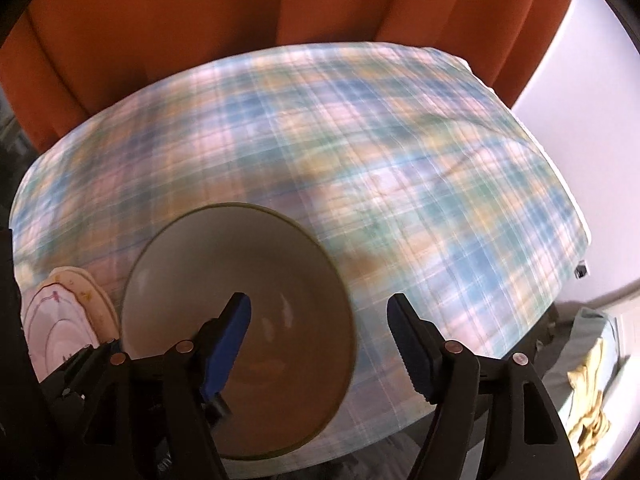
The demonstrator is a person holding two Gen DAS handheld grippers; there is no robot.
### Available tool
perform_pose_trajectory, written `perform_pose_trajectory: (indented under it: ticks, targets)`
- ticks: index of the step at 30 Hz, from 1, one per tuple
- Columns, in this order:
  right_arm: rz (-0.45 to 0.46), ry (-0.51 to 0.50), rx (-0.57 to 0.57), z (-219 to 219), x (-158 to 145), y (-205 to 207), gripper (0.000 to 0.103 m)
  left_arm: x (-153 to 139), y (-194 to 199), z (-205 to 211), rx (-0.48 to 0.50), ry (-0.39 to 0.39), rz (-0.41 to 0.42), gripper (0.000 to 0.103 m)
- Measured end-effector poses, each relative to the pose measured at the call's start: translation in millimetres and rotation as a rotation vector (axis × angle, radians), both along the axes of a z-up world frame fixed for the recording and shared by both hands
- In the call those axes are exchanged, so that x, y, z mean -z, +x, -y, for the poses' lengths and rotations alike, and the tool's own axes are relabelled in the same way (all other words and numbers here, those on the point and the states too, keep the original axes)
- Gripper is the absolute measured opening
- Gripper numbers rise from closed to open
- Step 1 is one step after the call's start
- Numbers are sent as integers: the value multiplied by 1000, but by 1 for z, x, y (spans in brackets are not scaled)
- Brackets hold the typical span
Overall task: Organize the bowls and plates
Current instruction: 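Grip the rims of the nested bowl stack with both tools and lift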
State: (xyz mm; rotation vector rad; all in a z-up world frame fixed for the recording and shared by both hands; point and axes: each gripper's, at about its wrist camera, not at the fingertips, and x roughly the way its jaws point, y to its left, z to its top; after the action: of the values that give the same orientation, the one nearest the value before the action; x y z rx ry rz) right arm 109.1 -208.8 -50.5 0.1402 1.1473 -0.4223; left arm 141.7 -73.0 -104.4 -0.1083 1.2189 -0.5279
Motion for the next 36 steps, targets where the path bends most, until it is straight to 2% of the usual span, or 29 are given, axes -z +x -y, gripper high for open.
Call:
perform_pose_trajectory:
  ticks: [4, 6, 8, 13, 17, 21, 26, 29, 31, 36]
  targets:
    - [-6, 11, -6, 4, 4, 5, 78, 2, 3, 4, -9, 3, -13, 56]
    - [-11, 38, -17, 9, 8, 9, 78, 4, 3, 2, -26, -16, -45, 56]
    - [-12, 59, -30, 13, 11, 12, 78, 3, 3, 5, -38, -12, -42, 56]
    - [-2, 146, -75, 30, 21, 19, 78, 0, 1, 13, -76, 31, -23, 56]
    - [2, 254, -113, 44, 32, 24, 77, -3, -1, 24, -102, 100, -2, 57]
    - [-17, 417, -123, 59, 44, 26, 69, -5, -3, 29, -130, 156, -3, 57]
    - [-18, 528, -177, 65, 53, 32, 63, -5, -2, 34, -173, 201, -11, 56]
    - [-16, 620, -196, 69, 59, 35, 54, -6, -3, 37, -196, 219, -10, 56]
    - [-13, 649, -216, 69, 59, 37, 45, -6, -3, 36, -207, 223, -9, 54]
    - [-24, 670, -263, 65, 59, 42, 43, -8, -6, 37, -234, 227, -17, 52]
